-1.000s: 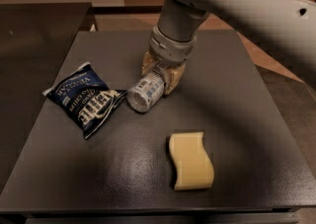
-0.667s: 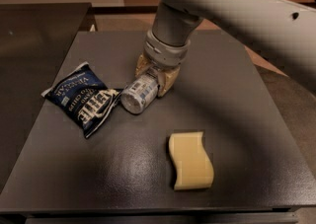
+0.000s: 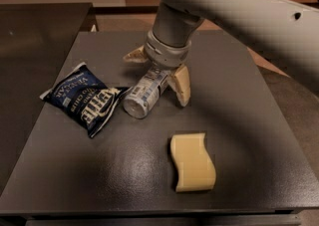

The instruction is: Move blue plastic bottle near blue chip bag

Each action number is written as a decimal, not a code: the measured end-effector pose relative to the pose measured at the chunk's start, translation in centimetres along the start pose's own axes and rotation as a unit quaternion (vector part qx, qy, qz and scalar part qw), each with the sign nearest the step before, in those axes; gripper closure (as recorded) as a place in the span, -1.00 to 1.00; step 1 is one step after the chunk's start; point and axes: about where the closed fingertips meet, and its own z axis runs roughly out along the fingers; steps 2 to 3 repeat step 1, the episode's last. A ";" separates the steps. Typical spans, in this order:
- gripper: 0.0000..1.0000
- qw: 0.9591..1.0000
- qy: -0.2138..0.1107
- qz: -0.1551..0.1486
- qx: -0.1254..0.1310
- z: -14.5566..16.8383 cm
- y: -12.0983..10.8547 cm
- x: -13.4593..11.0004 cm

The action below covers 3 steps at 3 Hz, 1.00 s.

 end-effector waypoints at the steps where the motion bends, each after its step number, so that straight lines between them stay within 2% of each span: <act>1: -1.00 1.000 0.000 0.000 0.000 0.0 0.0 0.0; 3: -1.00 1.000 0.000 0.000 0.000 0.0 0.0 0.0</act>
Offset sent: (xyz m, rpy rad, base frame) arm 0.0000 0.0000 0.0000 0.0000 0.0000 0.0000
